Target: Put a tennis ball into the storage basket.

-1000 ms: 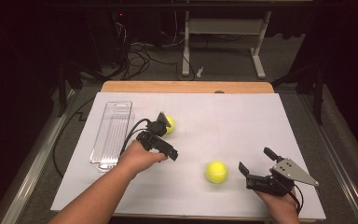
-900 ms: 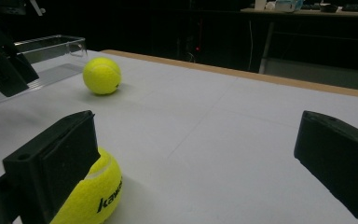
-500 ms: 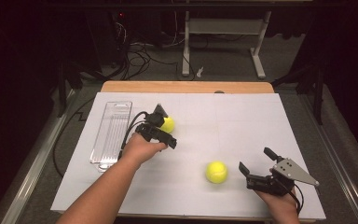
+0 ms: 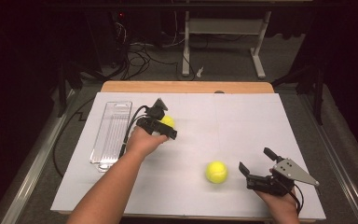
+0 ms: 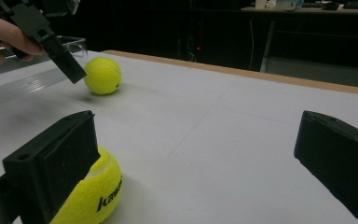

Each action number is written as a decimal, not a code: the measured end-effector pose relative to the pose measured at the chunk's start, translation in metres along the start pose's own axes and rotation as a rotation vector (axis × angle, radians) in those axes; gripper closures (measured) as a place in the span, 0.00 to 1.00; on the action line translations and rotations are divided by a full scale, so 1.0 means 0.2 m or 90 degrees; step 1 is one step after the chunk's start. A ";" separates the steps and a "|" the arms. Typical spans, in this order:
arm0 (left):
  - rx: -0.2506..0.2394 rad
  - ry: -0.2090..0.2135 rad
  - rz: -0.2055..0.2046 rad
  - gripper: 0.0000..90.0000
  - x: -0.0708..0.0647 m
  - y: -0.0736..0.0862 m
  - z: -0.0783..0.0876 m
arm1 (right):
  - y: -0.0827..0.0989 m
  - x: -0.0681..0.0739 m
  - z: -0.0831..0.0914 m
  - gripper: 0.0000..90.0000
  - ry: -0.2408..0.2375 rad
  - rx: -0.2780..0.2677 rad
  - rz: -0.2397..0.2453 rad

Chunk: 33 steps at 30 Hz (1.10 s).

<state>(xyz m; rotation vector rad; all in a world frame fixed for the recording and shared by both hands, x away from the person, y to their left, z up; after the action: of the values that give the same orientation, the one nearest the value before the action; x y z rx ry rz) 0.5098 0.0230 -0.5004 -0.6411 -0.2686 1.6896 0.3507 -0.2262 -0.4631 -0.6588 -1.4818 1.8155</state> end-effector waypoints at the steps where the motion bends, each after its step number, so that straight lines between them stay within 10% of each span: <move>1: -0.002 -0.001 0.003 0.01 0.00 -0.01 -0.01 | 0.00 0.00 0.00 0.00 0.000 0.000 0.000; 15: -0.035 0.012 0.034 0.01 -0.02 -0.15 -0.06 | 0.00 0.00 0.01 0.00 -0.002 -0.005 -0.005; 33: -0.046 -0.001 0.033 0.14 0.00 -0.15 -0.15 | 0.00 -0.01 0.01 0.00 -0.002 -0.007 -0.008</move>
<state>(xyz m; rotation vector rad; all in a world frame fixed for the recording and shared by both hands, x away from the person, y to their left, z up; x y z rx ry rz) 0.5508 0.0241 -0.5105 -0.7052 -0.3171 1.7366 0.3505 -0.2286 -0.4624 -0.6513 -1.4961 1.8015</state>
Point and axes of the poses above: each handheld gripper's, and its own axes: z roughly backward along the jaws, y roughly out of its underside, x roughly to its left, the point moved 10 cm from there along -z, roughly forward along the jaws, and after that the axes turned 10 degrees about -y, right-handed, at the moved point
